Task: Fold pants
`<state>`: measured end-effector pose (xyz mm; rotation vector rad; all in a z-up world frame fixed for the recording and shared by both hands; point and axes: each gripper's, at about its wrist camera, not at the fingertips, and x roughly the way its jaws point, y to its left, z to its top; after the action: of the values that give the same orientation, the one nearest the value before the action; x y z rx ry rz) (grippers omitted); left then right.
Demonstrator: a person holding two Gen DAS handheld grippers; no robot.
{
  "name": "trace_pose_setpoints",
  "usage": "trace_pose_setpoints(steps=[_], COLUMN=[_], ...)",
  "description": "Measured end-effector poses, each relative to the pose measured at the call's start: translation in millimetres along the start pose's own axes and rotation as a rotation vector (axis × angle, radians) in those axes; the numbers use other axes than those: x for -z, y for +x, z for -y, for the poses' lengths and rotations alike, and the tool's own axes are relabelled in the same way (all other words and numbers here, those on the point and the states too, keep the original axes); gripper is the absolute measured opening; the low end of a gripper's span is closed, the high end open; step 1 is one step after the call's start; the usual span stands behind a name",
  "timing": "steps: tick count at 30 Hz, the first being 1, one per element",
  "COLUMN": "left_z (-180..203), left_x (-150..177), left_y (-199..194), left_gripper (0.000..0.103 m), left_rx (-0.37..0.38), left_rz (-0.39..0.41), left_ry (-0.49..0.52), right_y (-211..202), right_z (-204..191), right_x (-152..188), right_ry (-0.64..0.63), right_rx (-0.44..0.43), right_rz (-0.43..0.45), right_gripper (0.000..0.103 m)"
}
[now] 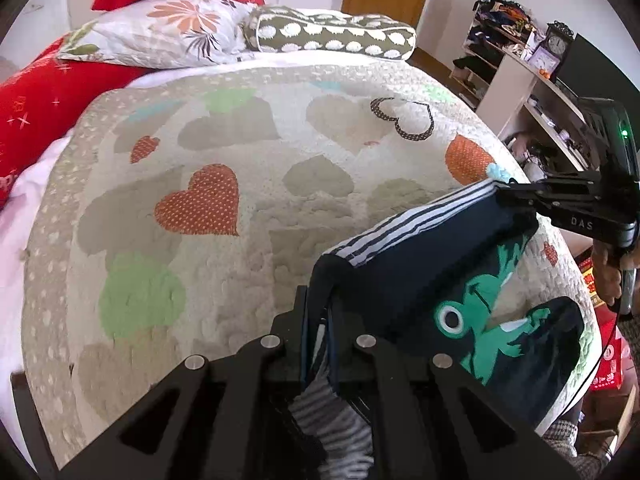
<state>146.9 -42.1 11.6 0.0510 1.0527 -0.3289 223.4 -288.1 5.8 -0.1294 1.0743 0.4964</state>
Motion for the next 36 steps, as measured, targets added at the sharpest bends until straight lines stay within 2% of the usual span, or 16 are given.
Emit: trace_pose_setpoints(steps=[6,11,18,23,27,30,32,33,36], left_z=[14,27,37,30,26,29,32,32,27], left_x=[26,57,118,165,200,213,216,216,218], left_y=[-34,-62,-86,-94,-92,-84,-84,-87,-102], left_gripper=[0.007,0.007,0.007,0.008,0.009,0.013,0.015,0.018,0.026], left_rx=[-0.001,-0.011,-0.094,-0.077,-0.025,-0.032,-0.048,-0.054,-0.048], left_rz=[0.056,0.113,0.169,0.168,0.140,0.081,0.061,0.057,0.075], left_ry=[0.002,0.009,0.009,-0.096,-0.193,-0.200,-0.182,-0.177,-0.191], right_y=[-25,-49,-69,-66,-58,-53,-54,-57,-63], right_z=[-15,-23,-59,-82,-87,-88,-91,-92,-90], right_x=[24,55,117,163,194,210,217,219,223], right_ry=[-0.003,0.037,0.043,0.055,0.129,0.162,0.157,0.148,0.130], right_rx=[0.004,-0.038,-0.085,-0.091,-0.152,-0.149,-0.118,-0.106,-0.061], right_rz=[0.031,0.072,0.103,0.102,0.086,0.075,0.076,0.079,0.084], right_gripper=[0.006,0.006,0.006,0.006,0.006,0.006,0.007,0.008,0.032])
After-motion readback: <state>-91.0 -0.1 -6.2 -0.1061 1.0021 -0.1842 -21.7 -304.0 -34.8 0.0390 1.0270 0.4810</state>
